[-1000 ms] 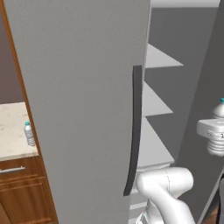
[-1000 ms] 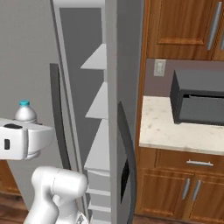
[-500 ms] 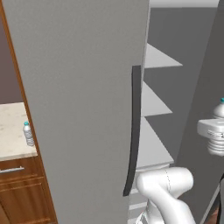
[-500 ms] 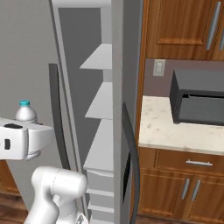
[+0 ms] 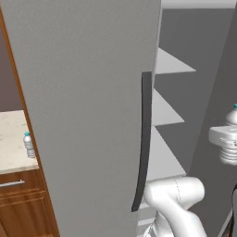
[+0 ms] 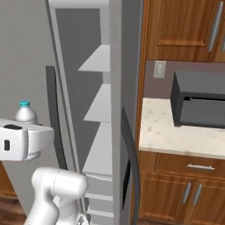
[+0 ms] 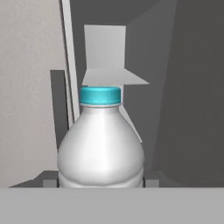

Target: Take the bottled waters from the counter and place them in the freezer to freeze. Close the freezer door after placing the bottles.

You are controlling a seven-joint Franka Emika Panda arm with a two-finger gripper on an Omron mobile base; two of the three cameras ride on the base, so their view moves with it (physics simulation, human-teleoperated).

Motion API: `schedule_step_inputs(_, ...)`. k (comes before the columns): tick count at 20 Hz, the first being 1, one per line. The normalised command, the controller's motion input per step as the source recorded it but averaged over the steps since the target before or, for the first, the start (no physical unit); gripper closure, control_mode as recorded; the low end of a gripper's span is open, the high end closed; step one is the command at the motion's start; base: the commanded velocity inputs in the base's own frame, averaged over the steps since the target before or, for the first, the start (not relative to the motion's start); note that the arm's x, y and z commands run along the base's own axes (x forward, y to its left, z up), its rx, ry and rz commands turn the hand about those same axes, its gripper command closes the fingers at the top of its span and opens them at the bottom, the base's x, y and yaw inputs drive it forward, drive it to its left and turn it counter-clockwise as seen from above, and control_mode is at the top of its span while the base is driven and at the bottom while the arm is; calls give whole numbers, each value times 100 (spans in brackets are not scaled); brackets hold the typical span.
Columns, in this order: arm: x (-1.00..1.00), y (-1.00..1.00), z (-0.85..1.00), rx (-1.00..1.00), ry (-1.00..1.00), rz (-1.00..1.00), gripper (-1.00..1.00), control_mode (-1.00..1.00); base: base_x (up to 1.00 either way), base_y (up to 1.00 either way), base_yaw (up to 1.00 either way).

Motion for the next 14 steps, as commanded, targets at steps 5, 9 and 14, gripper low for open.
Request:
schedule_step_inputs(5,0,0,0,0,0,0,100,100,45,0,0)
schedule_step_inputs(9,0,0,0,0,0,0,100,100,44,0,0)
schedule_step_inputs(14,0,0,0,0,0,0,100,100,36,-1,0)
